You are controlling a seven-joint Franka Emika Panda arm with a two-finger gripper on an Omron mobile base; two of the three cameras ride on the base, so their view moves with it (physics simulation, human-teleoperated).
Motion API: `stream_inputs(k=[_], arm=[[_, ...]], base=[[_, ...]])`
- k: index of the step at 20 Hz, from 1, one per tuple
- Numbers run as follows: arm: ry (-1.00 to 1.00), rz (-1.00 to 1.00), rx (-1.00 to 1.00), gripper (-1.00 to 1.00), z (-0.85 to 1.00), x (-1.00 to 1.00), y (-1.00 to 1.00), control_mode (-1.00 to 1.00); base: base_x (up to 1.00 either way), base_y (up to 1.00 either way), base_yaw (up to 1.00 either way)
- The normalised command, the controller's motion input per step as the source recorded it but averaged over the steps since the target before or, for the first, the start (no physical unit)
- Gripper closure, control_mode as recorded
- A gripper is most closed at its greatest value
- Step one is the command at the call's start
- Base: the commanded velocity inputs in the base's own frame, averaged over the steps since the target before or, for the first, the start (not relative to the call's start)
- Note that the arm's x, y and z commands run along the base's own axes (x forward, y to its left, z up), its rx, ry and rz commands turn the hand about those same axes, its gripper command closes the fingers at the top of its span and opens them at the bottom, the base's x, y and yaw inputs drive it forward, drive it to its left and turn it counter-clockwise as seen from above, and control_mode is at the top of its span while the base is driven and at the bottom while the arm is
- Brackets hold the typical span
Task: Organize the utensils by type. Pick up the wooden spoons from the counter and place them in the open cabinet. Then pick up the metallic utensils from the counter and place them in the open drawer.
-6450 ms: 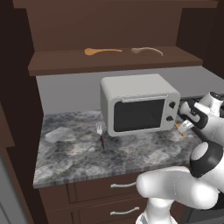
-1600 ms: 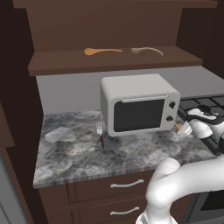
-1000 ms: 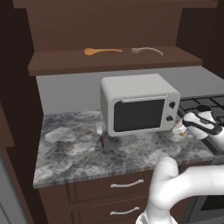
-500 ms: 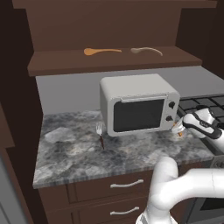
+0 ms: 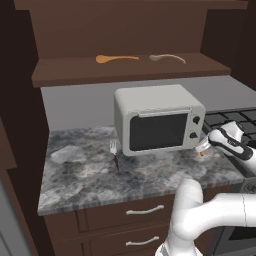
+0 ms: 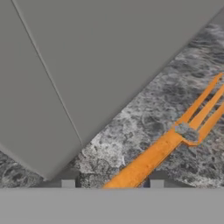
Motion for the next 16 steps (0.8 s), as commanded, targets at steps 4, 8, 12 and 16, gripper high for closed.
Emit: stream_inputs(k=[4, 8, 12, 16], arm=[[0.08, 0.00, 0.04, 1.00, -0.33, -0.24, -0.47, -1.00], [0.01, 0.00, 0.02, 1.00, -0.10, -0.33, -0.64, -1.00], [0.00, 0.00, 0.01, 1.00, -0.12, -0.55, -0.64, -1.00], [0.00, -0.04, 0.06, 1.00, 0.08, -0.32, -0.65, -1.00]], base=[[0.00, 0.00, 0.00], [0.00, 0.00, 0.00], [0.00, 0.00, 0.00], [0.00, 0.00, 0.00]])
